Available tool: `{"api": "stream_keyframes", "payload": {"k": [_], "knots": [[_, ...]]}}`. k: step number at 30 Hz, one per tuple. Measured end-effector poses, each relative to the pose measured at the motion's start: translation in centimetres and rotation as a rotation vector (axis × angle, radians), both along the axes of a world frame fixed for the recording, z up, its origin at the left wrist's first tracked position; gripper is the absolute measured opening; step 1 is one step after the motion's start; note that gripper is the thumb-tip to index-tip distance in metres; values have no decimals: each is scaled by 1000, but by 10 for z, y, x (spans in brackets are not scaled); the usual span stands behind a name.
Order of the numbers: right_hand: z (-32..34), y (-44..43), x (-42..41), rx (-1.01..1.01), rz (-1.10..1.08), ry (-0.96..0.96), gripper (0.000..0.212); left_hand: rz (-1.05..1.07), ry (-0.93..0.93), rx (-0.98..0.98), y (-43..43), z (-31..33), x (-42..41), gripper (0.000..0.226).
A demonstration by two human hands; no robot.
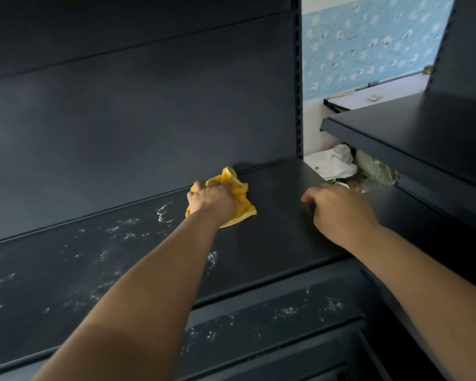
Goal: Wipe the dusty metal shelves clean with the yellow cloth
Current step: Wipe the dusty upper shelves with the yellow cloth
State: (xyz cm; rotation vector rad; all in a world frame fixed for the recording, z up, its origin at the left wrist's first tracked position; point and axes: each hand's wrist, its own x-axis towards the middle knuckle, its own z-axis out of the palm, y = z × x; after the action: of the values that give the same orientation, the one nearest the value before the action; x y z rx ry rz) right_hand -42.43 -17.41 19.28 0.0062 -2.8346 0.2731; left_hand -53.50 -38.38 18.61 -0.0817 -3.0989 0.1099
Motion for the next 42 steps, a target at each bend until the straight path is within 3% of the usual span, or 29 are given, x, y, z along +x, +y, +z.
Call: {"api": "stream_keyframes", "payload": {"k": [9,18,21,24,26,28,31,34,38,42], "knots": [[4,45,34,-29,-131,-84,41,-151,-33,17,78,3,41,45],[10,48,70,-6,-58,-81,33,-291,-44,23,111,9,96,43],[13,35,71,-57,2,-42,30,-288,-66,193,107,12,111,62],[14,12,66,-162,52,-19,40,-219,-164,541,90,25,124,84],[11,-5,59,-234,102,-45,42,-162,-238,870,69,34,131,85],[5,-23,51,-251,134,-139,47,-84,-155,992,39,34,135,78],[-2,-40,40,-174,77,-300,67,74,52,714,-11,30,140,68],[-7,-60,36,-102,71,-269,61,203,134,532,-67,25,149,60],[-9,-96,40,-115,129,-159,50,258,195,444,-123,17,160,57],[-9,-142,48,-136,142,-130,73,246,217,406,-162,11,167,54]]}}
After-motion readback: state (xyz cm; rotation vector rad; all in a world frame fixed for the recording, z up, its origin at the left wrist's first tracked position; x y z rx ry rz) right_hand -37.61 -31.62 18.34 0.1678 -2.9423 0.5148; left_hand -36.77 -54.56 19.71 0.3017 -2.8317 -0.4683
